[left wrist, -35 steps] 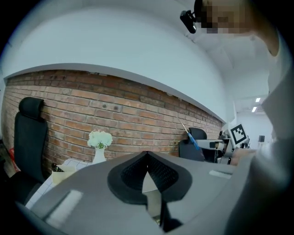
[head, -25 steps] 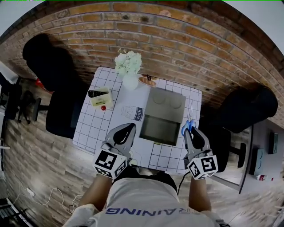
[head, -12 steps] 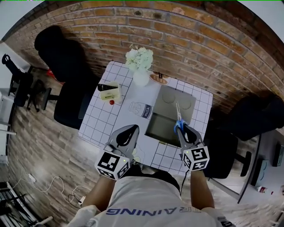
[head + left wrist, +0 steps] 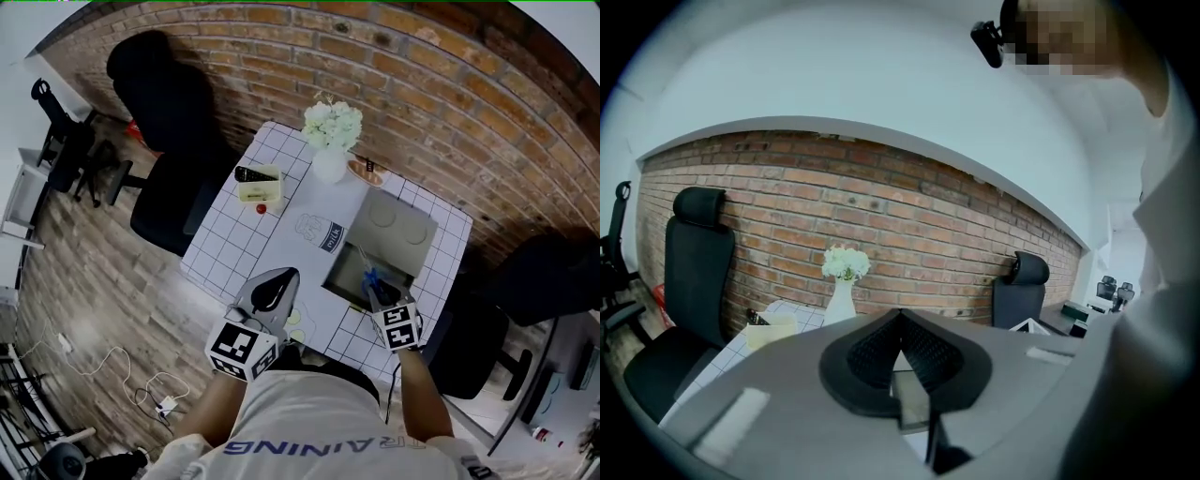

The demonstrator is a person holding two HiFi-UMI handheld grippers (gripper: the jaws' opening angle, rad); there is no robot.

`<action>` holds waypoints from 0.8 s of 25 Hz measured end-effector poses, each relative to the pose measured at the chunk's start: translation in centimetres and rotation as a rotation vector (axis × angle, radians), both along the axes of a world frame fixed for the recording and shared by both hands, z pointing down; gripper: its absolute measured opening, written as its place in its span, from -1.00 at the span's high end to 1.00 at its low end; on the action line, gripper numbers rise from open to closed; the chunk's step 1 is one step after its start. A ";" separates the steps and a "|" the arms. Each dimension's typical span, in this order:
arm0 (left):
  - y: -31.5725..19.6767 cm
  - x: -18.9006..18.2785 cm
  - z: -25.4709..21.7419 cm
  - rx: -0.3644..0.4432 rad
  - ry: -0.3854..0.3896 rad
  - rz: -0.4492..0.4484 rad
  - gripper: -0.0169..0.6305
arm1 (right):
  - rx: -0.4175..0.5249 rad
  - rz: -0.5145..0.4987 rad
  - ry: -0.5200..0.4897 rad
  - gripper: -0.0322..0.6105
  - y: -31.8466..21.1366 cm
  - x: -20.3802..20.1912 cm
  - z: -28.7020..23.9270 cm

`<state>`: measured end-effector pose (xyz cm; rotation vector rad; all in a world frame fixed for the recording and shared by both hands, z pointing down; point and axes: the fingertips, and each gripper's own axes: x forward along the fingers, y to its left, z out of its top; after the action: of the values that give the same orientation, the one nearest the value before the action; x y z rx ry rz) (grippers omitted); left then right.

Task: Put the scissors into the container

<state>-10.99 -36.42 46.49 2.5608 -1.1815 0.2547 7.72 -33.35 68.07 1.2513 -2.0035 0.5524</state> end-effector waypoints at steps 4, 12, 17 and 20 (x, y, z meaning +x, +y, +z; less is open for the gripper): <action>0.0 -0.8 0.3 -0.005 -0.004 -0.023 0.95 | -0.063 -0.060 0.055 0.58 0.0 -0.7 2.2; 0.0 -1.8 0.5 -0.009 -0.011 -0.044 0.95 | -0.204 -0.100 0.125 0.58 0.9 -0.7 5.5; 0.4 -2.6 1.2 -0.028 -0.015 -0.052 0.95 | -0.250 -0.089 0.156 0.58 0.7 -0.3 6.9; 0.3 -2.9 1.4 -0.032 -0.017 -0.055 0.95 | -0.272 -0.089 0.160 0.58 0.7 -0.3 7.4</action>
<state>-13.85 -36.11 47.85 2.4993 -1.2419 0.2809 7.45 -32.67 75.45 1.0039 -1.7736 0.6365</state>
